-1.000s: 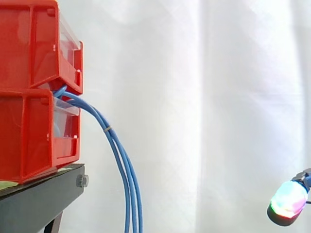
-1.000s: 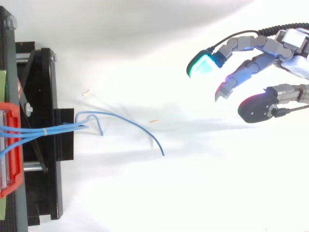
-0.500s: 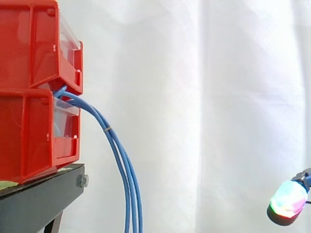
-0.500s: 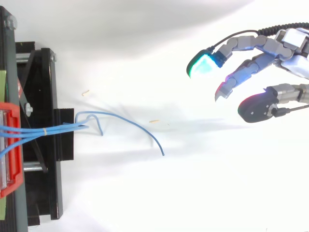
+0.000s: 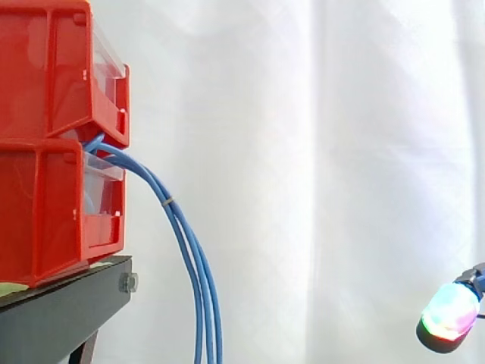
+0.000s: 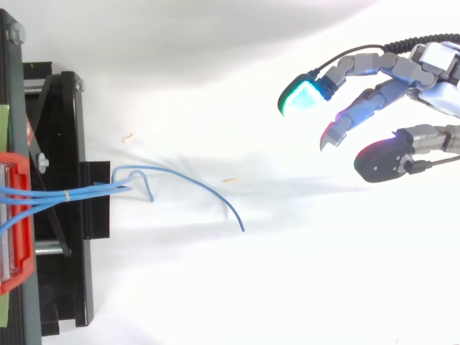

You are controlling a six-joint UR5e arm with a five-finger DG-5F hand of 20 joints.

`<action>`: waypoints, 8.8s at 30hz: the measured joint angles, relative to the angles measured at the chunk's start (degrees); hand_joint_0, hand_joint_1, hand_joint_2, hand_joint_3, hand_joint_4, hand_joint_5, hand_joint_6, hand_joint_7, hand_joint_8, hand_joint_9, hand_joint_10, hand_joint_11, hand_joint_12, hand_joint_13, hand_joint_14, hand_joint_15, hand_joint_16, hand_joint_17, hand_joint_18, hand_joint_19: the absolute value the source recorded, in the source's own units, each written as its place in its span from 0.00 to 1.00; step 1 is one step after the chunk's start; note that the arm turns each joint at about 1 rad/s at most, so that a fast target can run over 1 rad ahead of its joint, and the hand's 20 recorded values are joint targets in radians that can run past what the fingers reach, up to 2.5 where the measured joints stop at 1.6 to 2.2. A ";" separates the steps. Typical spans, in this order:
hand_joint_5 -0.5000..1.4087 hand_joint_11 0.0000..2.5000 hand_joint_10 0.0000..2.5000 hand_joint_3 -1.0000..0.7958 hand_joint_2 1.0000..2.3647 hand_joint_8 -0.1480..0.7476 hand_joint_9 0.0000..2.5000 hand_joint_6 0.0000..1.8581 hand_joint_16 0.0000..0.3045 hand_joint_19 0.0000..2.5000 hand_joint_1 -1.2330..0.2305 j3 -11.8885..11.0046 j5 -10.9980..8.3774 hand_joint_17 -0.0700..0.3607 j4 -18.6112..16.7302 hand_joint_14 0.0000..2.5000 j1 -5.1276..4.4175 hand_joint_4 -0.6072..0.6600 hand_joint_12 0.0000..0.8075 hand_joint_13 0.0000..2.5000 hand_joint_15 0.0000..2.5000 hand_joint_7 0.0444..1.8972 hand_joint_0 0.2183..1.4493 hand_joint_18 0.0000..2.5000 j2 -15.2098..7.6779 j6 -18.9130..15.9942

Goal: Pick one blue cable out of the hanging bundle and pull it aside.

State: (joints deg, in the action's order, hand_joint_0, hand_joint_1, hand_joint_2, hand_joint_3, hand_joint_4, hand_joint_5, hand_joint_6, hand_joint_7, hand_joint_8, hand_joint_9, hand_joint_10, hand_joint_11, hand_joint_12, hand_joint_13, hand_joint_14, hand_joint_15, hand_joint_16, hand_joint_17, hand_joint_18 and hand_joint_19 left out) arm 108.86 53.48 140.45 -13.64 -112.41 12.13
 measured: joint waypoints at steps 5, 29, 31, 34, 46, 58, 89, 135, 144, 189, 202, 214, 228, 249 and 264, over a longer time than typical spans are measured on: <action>0.19 0.17 0.01 0.32 0.00 0.51 0.42 0.27 0.18 0.22 0.44 -0.02 -0.01 0.45 0.00 0.01 -0.02 0.75 0.44 0.38 0.19 0.40 0.30 0.32 0.00 0.00; 0.17 0.12 0.00 0.30 0.00 0.45 0.32 0.27 0.17 0.18 0.42 0.01 0.00 0.44 0.00 0.01 0.00 0.64 0.41 0.29 0.16 0.37 0.26 0.25 0.00 -0.02; 0.17 0.11 0.00 0.30 0.00 0.45 0.31 0.27 0.18 0.18 0.42 0.00 0.01 0.44 0.00 0.01 -0.01 0.65 0.41 0.28 0.15 0.37 0.26 0.24 0.00 -0.01; 0.17 0.10 0.00 0.30 0.00 0.45 0.30 0.27 0.18 0.17 0.42 0.01 0.00 0.44 0.00 0.01 -0.01 0.65 0.42 0.28 0.14 0.37 0.25 0.23 0.00 -0.02; 0.16 0.09 0.00 0.28 0.00 0.45 0.28 0.27 0.18 0.16 0.42 0.00 0.02 0.45 0.00 0.01 0.00 0.64 0.42 0.26 0.14 0.36 0.23 0.21 0.00 0.00; 0.16 0.08 0.00 0.28 0.00 0.44 0.29 0.27 0.18 0.15 0.42 -0.01 -0.02 0.45 0.00 0.00 -0.02 0.64 0.41 0.27 0.13 0.35 0.21 0.20 0.00 0.00; 0.17 0.08 0.00 0.28 0.00 0.45 0.31 0.27 0.18 0.14 0.42 -0.02 -0.04 0.45 0.00 0.01 -0.02 0.66 0.42 0.27 0.13 0.36 0.20 0.20 0.00 0.00; 0.19 0.12 0.00 0.28 0.00 0.46 0.41 0.27 0.17 0.15 0.42 -0.01 -0.04 0.44 0.00 0.01 0.00 0.67 0.37 0.37 0.16 0.37 0.20 0.28 0.00 0.00; 0.15 0.00 0.00 0.28 0.00 0.43 0.25 0.27 0.19 0.06 0.41 -0.01 -0.04 0.46 0.00 0.00 0.02 0.60 0.37 0.25 0.07 0.31 0.19 0.20 0.00 -0.01; 0.15 0.02 0.00 0.28 0.00 0.44 0.28 0.27 0.18 0.07 0.42 -0.03 -0.04 0.44 0.00 0.00 0.01 0.61 0.38 0.28 0.09 0.31 0.19 0.18 0.00 0.00; 0.16 0.04 0.00 0.28 0.00 0.44 0.31 0.27 0.17 0.08 0.42 -10.66 1.37 0.44 9.51 0.00 0.55 0.62 0.38 0.29 0.11 0.31 0.20 0.20 1.10 -0.17; 0.16 0.06 0.00 0.28 0.00 0.44 0.33 0.27 0.17 0.09 0.41 -19.81 10.81 0.43 26.45 0.00 2.02 0.63 0.37 0.31 0.11 0.32 0.21 0.21 1.09 -2.63; 0.16 0.07 0.00 0.29 0.00 0.44 0.34 0.27 0.17 0.10 0.41 -22.15 21.04 0.43 27.44 0.00 4.77 0.63 0.37 0.32 0.12 0.33 0.21 0.22 1.10 -5.58; 0.17 0.08 0.00 0.29 0.00 0.45 0.36 0.27 0.17 0.11 0.41 -28.27 23.49 0.43 34.56 0.01 6.45 0.64 0.36 0.34 0.13 0.33 0.22 0.24 1.12 -5.99; 0.17 0.09 0.00 0.29 0.00 0.45 0.37 0.27 0.17 0.12 0.41 -28.46 23.30 0.43 34.43 0.01 5.97 0.65 0.36 0.35 0.14 0.34 0.22 0.25 1.13 -4.22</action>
State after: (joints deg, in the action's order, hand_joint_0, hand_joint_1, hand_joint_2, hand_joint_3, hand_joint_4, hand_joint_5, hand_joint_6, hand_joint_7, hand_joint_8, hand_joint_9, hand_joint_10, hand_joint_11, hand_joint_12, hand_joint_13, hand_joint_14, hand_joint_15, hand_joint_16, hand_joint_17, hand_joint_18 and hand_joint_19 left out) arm 80.39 76.78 174.88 -7.67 -111.28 7.91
